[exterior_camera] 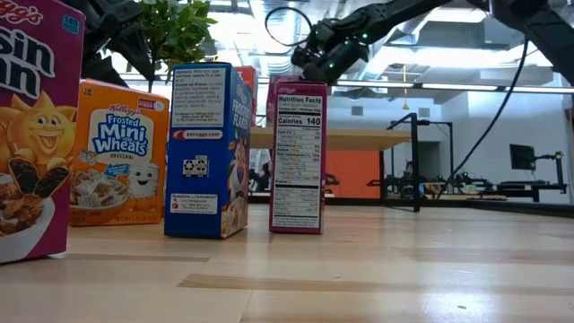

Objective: Stack cereal on shelf
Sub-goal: Put the right violet cereal box on the shelf

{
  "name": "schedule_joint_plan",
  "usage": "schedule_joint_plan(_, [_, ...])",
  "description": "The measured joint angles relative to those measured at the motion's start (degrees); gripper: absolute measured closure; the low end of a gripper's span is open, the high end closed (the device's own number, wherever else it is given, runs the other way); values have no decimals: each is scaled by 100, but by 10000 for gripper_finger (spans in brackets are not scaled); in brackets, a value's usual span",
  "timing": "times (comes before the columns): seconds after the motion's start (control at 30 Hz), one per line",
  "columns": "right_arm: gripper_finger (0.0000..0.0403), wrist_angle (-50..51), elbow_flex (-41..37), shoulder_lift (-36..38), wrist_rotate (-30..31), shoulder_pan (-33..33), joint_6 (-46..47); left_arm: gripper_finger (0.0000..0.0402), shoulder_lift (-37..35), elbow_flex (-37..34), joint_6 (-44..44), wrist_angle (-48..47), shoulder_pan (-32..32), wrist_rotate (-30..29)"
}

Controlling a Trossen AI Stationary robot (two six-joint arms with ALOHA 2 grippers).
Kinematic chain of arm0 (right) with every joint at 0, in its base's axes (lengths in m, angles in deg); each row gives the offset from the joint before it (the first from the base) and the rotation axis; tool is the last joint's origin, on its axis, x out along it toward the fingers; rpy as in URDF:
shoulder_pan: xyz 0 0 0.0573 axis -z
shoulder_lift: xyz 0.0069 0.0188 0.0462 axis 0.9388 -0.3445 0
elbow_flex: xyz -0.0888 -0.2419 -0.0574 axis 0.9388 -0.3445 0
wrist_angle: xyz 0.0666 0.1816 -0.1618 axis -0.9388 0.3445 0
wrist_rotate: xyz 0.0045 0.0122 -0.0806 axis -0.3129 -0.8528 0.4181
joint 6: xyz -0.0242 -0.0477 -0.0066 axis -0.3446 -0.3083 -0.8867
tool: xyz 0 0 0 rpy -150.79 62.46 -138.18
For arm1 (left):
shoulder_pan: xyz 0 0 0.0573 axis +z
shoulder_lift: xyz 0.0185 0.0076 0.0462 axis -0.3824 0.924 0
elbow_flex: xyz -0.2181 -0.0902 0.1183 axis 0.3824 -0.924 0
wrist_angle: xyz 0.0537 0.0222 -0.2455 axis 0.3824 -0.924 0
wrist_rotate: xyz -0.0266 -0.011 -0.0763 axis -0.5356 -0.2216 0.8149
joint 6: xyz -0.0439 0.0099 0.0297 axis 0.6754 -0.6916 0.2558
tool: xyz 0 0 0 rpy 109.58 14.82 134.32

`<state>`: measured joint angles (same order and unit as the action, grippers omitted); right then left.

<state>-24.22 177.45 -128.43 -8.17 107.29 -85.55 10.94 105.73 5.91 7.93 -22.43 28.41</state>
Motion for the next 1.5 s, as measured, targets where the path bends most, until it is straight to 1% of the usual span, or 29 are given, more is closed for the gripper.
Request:
schedule_joint_plan(0.17, [220,-40,-25,27,132,34,-183,81,1,0,-2,-2,0,0])
schedule_joint_plan(0.43, [229,104,-46,-170,-2,91,-342,81,0,0,0,-89,0,-2])
schedule_joint_plan(0.7, [212,30,-31,-247,-63,53,-327,81,0,0,44,-89,0,-61])
schedule_joint_plan(0.83, [195,52,-31,-247,-59,89,-123,81,0,0,44,-88,-1,-89])
schedule_joint_plan(1.03, [145,175,-44,-260,-120,99,-46,81,0,0,43,-89,-1,-103])
schedule_joint_plan(1.2, [113,164,-37,-260,42,74,-67,81,0,0,44,-89,-1,-105])
schedule_joint_plan(1.3, [102,382,164,-260,241,82,-88,81,2,0,44,-89,-1,-105])
schedule_joint_plan(1.4, [95,716,456,-258,268,136,-108,81,2,0,22,-89,-2,-103])
schedule_joint_plan(1.5, [91,1416,858,-258,285,173,-210,81,2,0,-2,-91,-1,-105])
